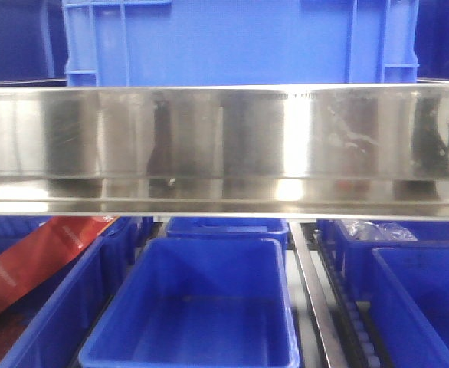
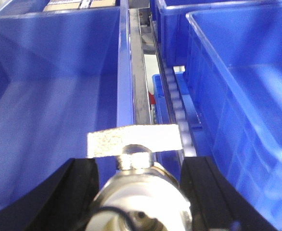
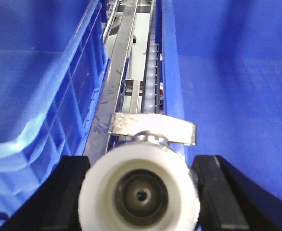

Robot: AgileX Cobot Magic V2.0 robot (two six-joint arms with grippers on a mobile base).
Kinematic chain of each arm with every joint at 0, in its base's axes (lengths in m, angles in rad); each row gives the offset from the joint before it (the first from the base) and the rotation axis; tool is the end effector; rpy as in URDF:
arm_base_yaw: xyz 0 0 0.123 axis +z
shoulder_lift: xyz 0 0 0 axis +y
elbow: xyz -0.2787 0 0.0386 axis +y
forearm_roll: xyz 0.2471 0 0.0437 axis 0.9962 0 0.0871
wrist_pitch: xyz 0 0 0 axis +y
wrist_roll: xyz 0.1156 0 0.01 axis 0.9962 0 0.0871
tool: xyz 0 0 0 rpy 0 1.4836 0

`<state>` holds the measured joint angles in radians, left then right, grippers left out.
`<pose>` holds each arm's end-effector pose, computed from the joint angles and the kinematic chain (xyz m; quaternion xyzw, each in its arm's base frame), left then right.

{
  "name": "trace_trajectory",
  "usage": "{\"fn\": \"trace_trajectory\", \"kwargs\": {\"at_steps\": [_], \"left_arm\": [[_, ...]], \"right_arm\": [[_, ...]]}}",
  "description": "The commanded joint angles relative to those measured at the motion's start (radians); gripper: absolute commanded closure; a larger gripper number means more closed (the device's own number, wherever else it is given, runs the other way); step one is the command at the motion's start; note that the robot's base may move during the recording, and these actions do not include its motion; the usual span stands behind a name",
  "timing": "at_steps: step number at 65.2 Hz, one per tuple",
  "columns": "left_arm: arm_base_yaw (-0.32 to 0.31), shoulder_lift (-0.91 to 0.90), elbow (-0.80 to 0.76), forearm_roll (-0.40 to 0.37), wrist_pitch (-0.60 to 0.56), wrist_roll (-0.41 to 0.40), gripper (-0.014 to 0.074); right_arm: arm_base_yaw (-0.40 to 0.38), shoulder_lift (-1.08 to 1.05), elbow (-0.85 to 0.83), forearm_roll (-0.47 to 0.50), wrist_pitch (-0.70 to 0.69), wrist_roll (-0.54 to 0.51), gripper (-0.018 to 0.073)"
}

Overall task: Place valve from conveyor to right shelf box
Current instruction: 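Drive up to the steel shelf and align grippers over a blue bin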

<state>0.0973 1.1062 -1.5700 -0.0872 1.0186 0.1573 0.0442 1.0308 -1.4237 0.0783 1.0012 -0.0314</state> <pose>0.2142 0.0123 0.4870 0.0255 0.8505 0.0232 0.5248 0.2013 0.0166 0.4593 -0.0309 0.8642 0.0423 0.5004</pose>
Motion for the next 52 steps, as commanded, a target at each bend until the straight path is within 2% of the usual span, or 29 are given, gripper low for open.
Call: {"fn": "trace_trajectory", "kwargs": {"at_steps": [1,52], "left_arm": [[-0.005,-0.012,-0.011,-0.006,-0.049,-0.003,0.0707],[-0.005,-0.012,-0.011,-0.006,-0.049,-0.003,0.0707]], "right_arm": [[-0.001,-0.014,-0.016,-0.005,-0.074,-0.003,0.0712],[-0.001,-0.014,-0.016,-0.005,-0.074,-0.003,0.0712]]}}
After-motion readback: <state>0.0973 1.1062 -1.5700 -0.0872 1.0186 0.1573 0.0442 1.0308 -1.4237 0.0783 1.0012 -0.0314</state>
